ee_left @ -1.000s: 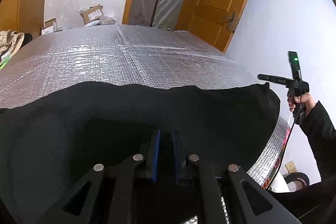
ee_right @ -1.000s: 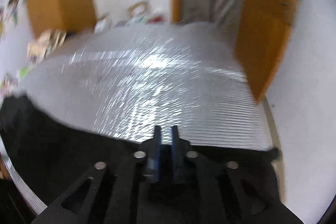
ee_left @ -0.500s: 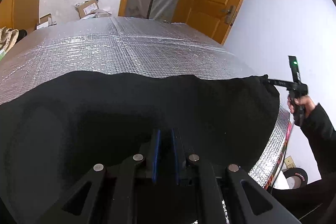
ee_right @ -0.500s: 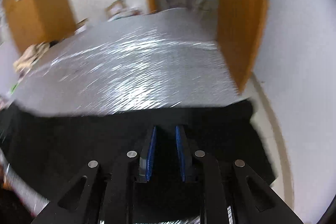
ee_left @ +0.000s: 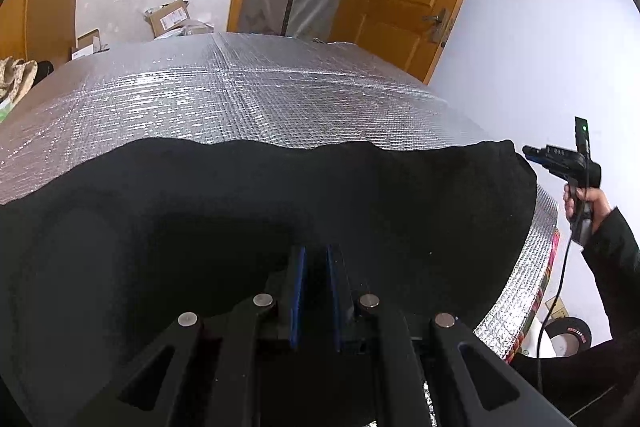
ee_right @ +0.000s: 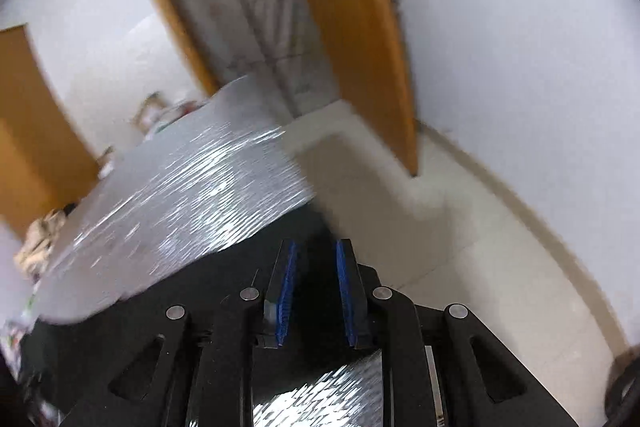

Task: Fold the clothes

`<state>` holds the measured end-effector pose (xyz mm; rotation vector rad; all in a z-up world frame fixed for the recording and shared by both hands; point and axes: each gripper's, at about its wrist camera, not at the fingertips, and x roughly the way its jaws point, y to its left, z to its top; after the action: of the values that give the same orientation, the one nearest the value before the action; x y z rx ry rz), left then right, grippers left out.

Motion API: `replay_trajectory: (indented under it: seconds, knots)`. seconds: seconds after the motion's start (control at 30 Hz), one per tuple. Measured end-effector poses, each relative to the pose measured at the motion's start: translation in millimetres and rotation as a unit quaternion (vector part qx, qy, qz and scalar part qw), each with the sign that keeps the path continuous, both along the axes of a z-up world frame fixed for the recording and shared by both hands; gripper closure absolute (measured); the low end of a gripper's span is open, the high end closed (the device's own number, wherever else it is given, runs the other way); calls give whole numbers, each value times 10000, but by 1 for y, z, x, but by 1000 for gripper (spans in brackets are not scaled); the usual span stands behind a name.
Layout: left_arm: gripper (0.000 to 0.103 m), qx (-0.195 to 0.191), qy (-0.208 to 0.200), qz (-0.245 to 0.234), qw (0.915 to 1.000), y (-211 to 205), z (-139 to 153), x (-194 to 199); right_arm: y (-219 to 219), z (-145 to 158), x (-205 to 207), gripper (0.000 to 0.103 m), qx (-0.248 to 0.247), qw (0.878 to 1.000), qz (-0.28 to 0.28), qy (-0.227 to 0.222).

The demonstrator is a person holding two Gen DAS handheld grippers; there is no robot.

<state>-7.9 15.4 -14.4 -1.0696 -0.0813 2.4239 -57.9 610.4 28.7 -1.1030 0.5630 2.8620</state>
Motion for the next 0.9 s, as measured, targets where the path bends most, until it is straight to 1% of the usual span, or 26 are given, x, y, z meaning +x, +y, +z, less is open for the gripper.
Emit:
replay_trajectory:
  seconds: [0.03,0.07,0.17,0.23,0.27,0.37,0.47,0.53,0.6,0.67,0.73,0.83,0.9]
  knots:
    - [92,-10,5,-2,10000,0,1,0,-7,-5,1,81,45,9999,122,-89]
    - [92,-11,11,32,10000,-1,1,0,-6,-10,3,82,72,9998,39,-164]
    - [92,21,62,197,9998,-8,6,2,11,-22,16,82,62,9979,-573,-300]
    - [92,39,166,334,9993,-15,12,5,20,-19,24,79,50,9945,-1003,-300]
    - [92,68,237,446,9987,-20,17,6,20,-13,28,79,72,9942,-1048,-226]
    - [92,107,425,769,9961,-32,27,6,-3,7,29,78,112,9983,-563,135]
    - [92,145,481,1051,9932,-41,31,3,-51,14,14,77,164,9990,357,209]
    - [92,132,444,1240,9912,-49,31,1,-85,8,2,77,251,9952,947,16]
    - [92,34,367,1511,9878,-61,27,2,-112,-2,-8,77,378,9904,1317,-158]
    - [92,-92,249,1775,9838,-77,21,1,-127,-11,-17,77,689,9880,1356,-262]
    - [92,-226,34,2061,9783,-94,13,-1,-133,-10,-23,77,878,9882,1218,-288]
    - [92,-168,-54,2300,9730,-112,11,4,-151,2,-35,76,1088,9863,1220,-204]
    - [92,-98,-22,2351,9719,-116,14,7,-172,10,-30,76,1079,9822,1538,-89]
